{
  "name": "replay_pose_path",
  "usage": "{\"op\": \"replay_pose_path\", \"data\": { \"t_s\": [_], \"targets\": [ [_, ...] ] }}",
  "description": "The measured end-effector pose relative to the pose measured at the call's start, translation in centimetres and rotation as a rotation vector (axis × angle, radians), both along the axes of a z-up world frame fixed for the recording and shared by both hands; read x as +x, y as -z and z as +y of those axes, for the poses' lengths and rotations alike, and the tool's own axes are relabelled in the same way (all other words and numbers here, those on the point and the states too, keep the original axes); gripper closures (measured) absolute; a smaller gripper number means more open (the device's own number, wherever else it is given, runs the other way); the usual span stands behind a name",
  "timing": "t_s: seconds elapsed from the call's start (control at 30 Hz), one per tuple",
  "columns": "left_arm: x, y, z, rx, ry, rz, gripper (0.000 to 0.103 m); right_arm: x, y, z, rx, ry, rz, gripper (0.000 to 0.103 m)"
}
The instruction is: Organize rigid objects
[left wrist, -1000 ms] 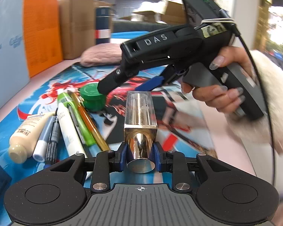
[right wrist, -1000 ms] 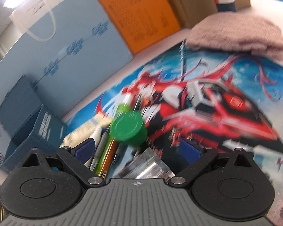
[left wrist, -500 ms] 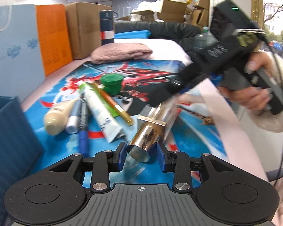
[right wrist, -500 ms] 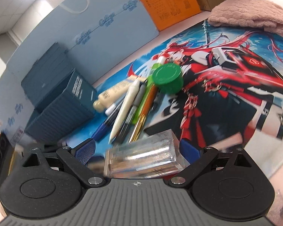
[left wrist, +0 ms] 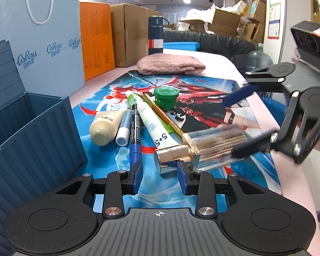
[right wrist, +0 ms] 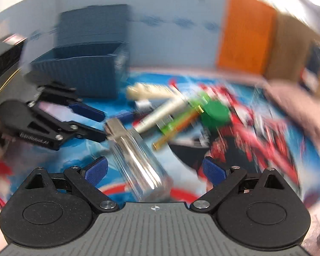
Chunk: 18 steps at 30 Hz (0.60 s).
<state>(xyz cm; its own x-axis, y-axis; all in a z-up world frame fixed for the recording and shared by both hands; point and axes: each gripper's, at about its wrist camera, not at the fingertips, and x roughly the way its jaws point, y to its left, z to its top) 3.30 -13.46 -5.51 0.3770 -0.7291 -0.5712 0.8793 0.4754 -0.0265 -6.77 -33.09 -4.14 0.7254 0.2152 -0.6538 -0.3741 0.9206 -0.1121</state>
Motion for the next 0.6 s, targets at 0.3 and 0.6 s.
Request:
{"op": "replay_pose_path", "data": {
  "t_s": [0.3,0.6],
  "targets": [
    [1.6,-0.1,1.2,-0.106,-0.081,0.139,0.060,4.7,1.2,3.2,-0.127,-0.165,0.187,0.055],
    [2.5,-1.4,2.8,-0.203,-0.141,0.229,0.052,4.1,-0.1,4.9,-0.111,-0.198,0.193,0.068]
  ]
}}
